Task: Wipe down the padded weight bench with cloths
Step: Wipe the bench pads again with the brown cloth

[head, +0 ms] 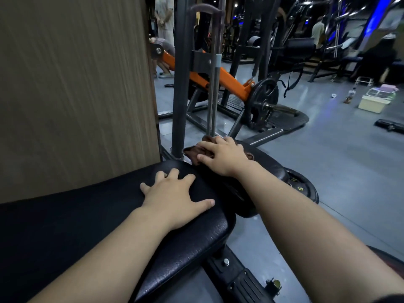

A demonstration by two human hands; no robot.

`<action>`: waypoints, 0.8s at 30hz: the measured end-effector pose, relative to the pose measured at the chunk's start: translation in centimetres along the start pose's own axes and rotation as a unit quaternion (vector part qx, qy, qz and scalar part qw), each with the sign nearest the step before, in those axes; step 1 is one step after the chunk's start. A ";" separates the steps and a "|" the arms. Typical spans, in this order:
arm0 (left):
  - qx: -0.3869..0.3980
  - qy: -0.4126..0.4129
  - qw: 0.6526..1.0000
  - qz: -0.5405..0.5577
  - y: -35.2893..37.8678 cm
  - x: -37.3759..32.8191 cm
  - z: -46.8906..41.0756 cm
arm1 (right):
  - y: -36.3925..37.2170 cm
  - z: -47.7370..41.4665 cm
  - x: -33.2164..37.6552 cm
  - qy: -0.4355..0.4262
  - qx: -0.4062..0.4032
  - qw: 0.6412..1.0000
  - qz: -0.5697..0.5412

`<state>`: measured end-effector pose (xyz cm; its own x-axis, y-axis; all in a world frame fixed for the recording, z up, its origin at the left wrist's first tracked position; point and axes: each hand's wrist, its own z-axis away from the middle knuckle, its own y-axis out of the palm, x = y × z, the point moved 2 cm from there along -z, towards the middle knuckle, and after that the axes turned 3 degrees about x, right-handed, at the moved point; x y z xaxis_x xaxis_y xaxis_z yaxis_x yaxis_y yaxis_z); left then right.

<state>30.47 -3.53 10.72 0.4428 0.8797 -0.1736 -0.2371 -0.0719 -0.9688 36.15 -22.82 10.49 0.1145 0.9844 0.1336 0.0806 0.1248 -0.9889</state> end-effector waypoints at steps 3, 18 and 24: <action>0.007 -0.004 1.000 0.003 -0.1 0.0 -0.1 | -0.2 -1.8 -1.0 0.038 0.011 0.999 -0.020; 0.012 0.000 1.000 0.013 -0.3 -0.1 -0.3 | -0.2 9.7 -5.4 -0.038 -0.055 0.997 -0.036; 0.018 -0.003 1.000 0.022 -0.3 -0.1 -0.6 | -0.9 -0.3 -6.5 0.056 -0.002 0.998 -0.011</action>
<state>30.99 -3.86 10.94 0.4255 0.8793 -0.2141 -0.2865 -0.0935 -0.9535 35.59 -29.36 10.50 0.2228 0.9614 0.1612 0.0885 0.1448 -0.9855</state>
